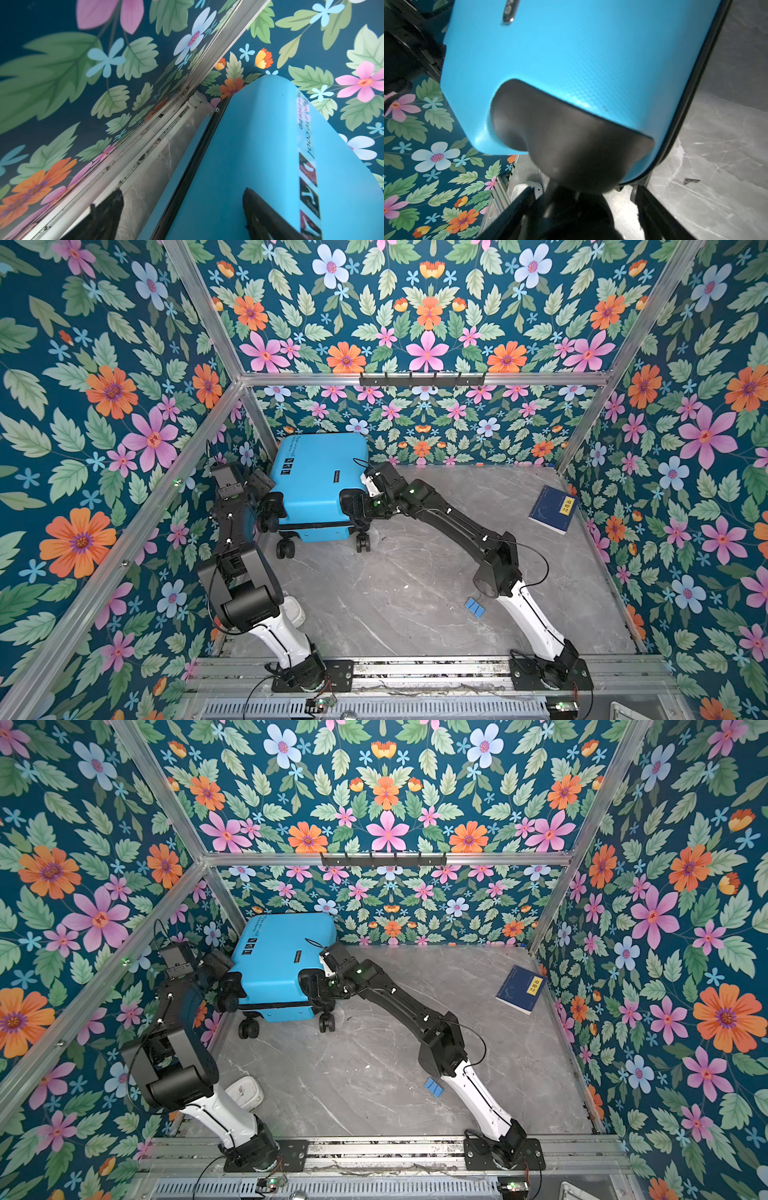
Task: Pack the luggage
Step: 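Grip the closed suitcase with both grippers and drag it toward the table center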
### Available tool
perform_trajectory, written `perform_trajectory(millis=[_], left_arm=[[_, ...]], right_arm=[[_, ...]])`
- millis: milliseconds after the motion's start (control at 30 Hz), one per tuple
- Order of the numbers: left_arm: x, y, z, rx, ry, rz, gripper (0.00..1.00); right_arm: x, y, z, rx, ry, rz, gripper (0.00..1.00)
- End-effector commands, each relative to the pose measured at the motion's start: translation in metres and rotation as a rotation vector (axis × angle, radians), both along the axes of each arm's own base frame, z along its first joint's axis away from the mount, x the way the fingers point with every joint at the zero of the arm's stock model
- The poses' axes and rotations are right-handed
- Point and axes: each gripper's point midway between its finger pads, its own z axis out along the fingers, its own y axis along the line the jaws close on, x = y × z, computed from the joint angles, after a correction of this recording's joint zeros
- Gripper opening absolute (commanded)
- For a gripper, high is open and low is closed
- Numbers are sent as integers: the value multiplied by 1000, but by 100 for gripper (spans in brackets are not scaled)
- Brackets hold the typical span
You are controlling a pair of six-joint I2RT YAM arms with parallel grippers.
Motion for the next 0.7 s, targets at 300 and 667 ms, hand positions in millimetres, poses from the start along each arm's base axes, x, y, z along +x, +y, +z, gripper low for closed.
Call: perform_trajectory(millis=[300,667], left_arm=[[-2,-23,-25,-35,75,-59,92],[-3,-34,-26,-17,88,-89,90]], right_arm=[[-3,21,-2,90,46,39,71],[-9,15,15,168,54,21,53]])
